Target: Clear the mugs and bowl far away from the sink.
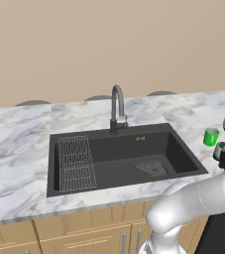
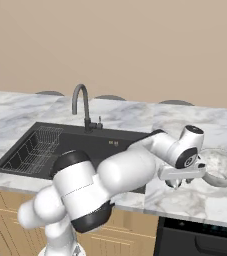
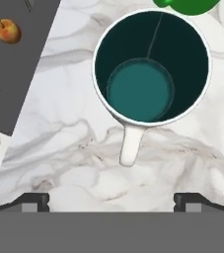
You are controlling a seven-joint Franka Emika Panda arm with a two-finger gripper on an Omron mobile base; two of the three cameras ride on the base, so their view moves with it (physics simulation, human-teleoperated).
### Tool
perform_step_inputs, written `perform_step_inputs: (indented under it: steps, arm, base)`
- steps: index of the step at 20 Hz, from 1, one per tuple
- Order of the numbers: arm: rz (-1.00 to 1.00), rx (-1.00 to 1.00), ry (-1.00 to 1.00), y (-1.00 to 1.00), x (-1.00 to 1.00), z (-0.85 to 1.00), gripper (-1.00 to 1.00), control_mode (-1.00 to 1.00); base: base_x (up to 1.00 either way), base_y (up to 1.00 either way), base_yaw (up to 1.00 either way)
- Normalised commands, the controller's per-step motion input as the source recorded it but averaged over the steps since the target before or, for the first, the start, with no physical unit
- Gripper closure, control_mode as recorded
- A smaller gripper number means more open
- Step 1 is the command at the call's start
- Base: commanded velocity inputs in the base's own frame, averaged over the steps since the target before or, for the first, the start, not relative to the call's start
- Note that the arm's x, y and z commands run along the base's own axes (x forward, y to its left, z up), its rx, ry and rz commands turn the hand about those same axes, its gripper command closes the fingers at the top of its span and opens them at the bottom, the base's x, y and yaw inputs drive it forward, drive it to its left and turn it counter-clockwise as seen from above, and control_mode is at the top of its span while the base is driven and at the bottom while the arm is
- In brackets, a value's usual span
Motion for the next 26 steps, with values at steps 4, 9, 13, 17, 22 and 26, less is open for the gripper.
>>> perform_step_inputs:
  steps: [4,9,13,17,22,26]
  arm:
    - [0.05,0.0,0.0,0.0,0.17,-0.19,-1.0,-1.0]
    - [0.04,0.0,0.0,-0.01,0.13,-0.2,-1.0,-1.0]
    - [0.02,0.0,0.0,-0.07,0.05,-0.14,-1.0,-1.0]
    - [0.02,0.0,0.0,-0.09,0.05,-0.11,-1.0,-1.0]
    - [0.01,0.0,0.0,-0.04,0.08,-0.11,-1.0,-1.0]
    - [0.0,0.0,0.0,0.0,0.0,-0.12,-1.0,-1.0]
  base:
    - [0.0,0.0,0.0]
    - [0.0,0.0,0.0]
    - [0.0,0.0,0.0]
    - [0.0,0.0,0.0]
    - [0.0,0.0,0.0]
    - [0.0,0.0,0.0]
